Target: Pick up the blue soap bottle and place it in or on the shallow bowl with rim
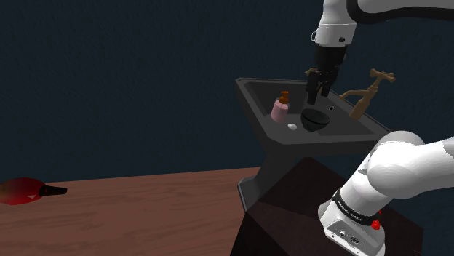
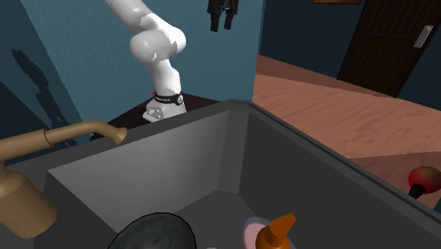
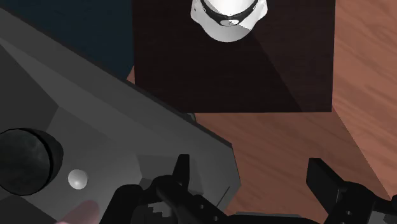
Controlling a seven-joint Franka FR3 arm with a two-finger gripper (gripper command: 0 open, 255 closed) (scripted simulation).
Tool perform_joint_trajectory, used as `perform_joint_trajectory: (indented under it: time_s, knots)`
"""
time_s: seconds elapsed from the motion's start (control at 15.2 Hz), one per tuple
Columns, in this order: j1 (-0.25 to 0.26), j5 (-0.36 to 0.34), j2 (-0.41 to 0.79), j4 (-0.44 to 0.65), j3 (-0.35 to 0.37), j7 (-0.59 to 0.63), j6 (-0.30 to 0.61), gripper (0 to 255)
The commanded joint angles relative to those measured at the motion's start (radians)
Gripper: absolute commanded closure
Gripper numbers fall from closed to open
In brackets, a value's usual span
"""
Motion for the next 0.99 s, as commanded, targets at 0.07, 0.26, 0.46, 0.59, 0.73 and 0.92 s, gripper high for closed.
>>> perform_joint_trajectory:
  time_s: [0.07,0.26,0.46,0.59,0.73,0.92]
  knots:
    - [-0.009,-0.013,0.013,-0.010,-0.017,-0.013,0.029,0]
    - [-0.034,-0.049,0.061,-0.034,-0.067,-0.051,0.116,0]
    - [-0.059,-0.080,0.121,-0.045,-0.117,-0.088,0.205,0]
    - [-0.074,-0.098,0.168,-0.046,-0.150,-0.112,0.264,0]
    - [-0.087,-0.112,0.219,-0.042,-0.183,-0.136,0.323,0]
    - [-0.105,-0.125,0.303,-0.026,-0.233,-0.174,0.408,0]
